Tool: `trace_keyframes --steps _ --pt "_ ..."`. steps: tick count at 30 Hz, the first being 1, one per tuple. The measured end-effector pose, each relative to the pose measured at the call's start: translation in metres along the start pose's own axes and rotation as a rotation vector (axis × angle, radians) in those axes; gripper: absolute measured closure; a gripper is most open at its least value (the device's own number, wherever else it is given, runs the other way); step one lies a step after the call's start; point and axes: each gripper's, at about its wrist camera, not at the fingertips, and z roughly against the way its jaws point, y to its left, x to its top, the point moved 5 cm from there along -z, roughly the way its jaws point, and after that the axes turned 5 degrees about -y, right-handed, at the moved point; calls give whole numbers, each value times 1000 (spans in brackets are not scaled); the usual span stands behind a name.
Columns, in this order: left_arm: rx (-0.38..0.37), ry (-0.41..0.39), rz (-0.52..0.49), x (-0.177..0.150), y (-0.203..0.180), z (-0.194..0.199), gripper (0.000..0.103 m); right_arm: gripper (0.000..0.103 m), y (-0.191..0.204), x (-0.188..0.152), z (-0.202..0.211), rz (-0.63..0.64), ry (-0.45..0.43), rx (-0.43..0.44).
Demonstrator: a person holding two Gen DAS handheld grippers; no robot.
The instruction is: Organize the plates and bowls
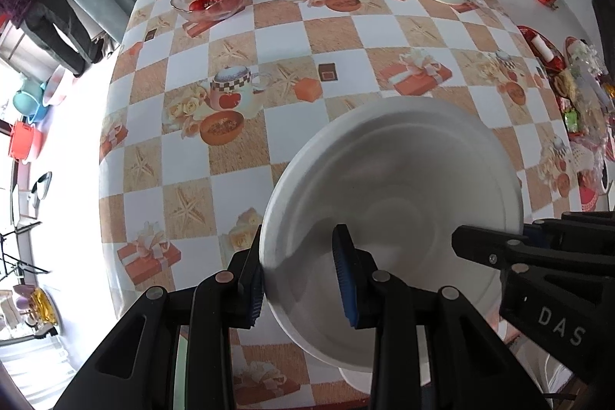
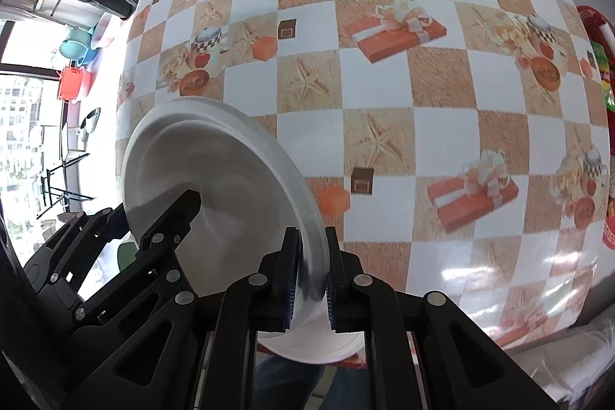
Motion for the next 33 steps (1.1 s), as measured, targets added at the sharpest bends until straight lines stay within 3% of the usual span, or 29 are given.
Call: trace_keyframes --steps 16,33 --pt "-9 -1 -79 -36 -23 12 68 88 -15 -48 5 -70 4 -2" --pt "-19 24 -123 -56 -39 8 68 88 -27 -77 -5 -117 24 -3"
